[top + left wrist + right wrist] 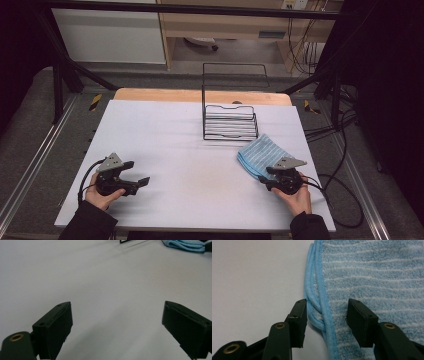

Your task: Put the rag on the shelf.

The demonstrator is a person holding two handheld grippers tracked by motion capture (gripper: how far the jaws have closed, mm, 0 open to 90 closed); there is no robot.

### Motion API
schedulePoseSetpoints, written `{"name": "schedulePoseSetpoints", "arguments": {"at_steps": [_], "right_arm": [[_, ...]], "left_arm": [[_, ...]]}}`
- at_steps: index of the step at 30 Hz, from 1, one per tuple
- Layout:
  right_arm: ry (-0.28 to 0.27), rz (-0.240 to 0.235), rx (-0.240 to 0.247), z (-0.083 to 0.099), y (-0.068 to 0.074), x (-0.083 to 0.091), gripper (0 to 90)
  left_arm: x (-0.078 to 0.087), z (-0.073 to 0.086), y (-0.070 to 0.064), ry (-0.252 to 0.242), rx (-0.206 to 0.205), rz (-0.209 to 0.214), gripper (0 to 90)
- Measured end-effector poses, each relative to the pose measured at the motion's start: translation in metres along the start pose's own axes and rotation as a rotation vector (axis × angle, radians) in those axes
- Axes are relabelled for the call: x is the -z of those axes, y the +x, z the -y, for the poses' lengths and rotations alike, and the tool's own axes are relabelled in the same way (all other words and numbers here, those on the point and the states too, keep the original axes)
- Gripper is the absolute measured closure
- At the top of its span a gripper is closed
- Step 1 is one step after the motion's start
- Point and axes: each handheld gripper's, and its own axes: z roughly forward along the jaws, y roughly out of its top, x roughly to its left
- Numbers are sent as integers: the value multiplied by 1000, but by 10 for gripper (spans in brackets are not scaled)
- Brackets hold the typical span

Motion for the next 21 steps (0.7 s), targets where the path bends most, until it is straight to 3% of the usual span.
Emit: {"name": "schedulePoseSetpoints", "arguments": {"at_steps": [10, 16, 21], "right_arm": [[33, 23, 75, -1, -1, -5, 640], [43, 25, 99, -2, -4, -5, 718], [47, 23, 91, -2, -5, -4, 765]], "left_arm": [[-1, 0, -1, 6, -3, -1, 99], [-1, 0, 0, 5, -2, 0, 100], [-1, 0, 0, 7, -3, 1, 101]]}}
